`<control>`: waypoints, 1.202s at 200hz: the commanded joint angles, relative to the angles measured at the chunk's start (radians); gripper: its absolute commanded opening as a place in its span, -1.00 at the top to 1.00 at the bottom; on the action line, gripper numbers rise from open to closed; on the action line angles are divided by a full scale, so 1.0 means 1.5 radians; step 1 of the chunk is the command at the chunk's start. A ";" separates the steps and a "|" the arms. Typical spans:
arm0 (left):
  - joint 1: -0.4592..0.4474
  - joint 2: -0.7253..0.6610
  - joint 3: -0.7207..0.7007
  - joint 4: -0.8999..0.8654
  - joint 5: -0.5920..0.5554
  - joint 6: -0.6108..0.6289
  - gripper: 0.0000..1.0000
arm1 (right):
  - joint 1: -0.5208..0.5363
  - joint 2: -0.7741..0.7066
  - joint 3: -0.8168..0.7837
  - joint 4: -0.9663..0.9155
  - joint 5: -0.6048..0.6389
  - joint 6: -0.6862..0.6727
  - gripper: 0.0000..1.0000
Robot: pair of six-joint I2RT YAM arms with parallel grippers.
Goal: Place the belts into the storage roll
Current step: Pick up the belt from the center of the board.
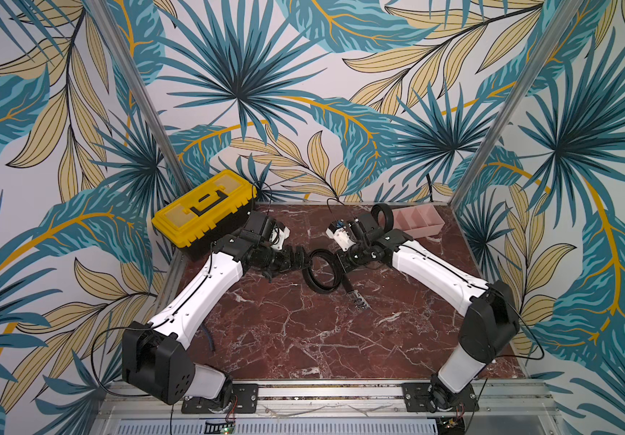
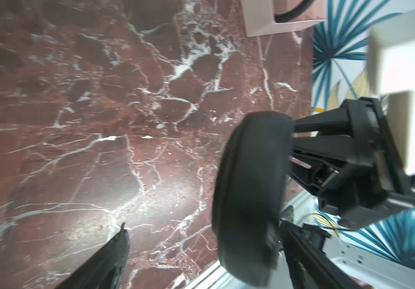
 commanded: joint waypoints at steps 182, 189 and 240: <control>-0.109 -0.048 0.036 0.013 -0.048 -0.040 -0.61 | -0.014 -0.126 -0.096 0.114 -0.055 0.122 0.90; -0.111 -0.041 0.042 0.013 -0.047 -0.041 -0.61 | -0.013 -0.129 -0.103 0.127 -0.064 0.126 0.90; -0.111 0.020 0.122 0.003 0.037 -0.007 -0.63 | -0.012 -0.162 -0.145 0.130 -0.089 -0.001 0.93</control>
